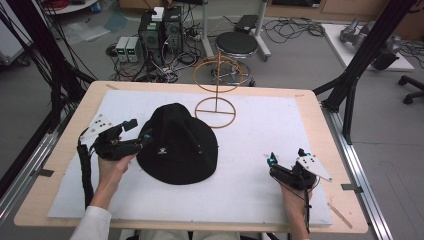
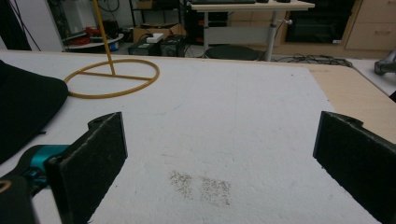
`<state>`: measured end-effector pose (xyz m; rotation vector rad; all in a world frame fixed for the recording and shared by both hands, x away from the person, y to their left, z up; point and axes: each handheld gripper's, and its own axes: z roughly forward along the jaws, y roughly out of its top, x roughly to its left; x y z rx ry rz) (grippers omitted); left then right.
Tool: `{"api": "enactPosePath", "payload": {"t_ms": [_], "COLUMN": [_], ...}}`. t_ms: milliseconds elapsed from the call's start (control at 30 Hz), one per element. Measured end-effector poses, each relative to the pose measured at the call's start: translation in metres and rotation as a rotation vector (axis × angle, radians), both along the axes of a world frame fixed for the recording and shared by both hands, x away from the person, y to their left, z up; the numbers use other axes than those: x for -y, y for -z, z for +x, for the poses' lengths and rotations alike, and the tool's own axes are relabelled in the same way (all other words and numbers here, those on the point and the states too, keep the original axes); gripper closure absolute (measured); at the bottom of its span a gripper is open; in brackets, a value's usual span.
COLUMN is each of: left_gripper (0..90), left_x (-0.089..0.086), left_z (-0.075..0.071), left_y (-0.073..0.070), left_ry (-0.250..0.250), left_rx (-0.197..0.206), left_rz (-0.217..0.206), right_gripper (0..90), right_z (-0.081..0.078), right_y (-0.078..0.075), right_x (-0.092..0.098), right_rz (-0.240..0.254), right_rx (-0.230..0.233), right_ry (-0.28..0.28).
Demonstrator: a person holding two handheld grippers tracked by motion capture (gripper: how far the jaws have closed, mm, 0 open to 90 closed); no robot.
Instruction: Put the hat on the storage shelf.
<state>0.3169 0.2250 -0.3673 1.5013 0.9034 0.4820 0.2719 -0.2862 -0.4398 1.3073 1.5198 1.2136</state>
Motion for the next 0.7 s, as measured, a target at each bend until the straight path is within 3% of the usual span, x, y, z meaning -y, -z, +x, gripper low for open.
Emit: {"api": "enactPosePath", "payload": {"t_ms": [300,467,700], "left_gripper": [22.3,22.1,24.8], "left_x": [0.012,0.026,0.044], "left_z": [0.009,0.010,0.013], "left_y": [0.008,0.013,0.020], "left_ry": [0.004,0.037,0.041], "left_rx": [-0.044,-0.064,-0.073], "left_rz": [0.047,0.107,0.191], "right_gripper": [1.8,1.8,1.8], "right_z": [0.000,0.000,0.000], "right_y": [0.000,0.000,0.000], "right_x": [0.000,0.000,-0.001], "right_rz": [0.008,0.005,0.005], "right_rx": [0.005,0.008,0.005], "right_ry": [-0.002,-0.004,-0.008]}}
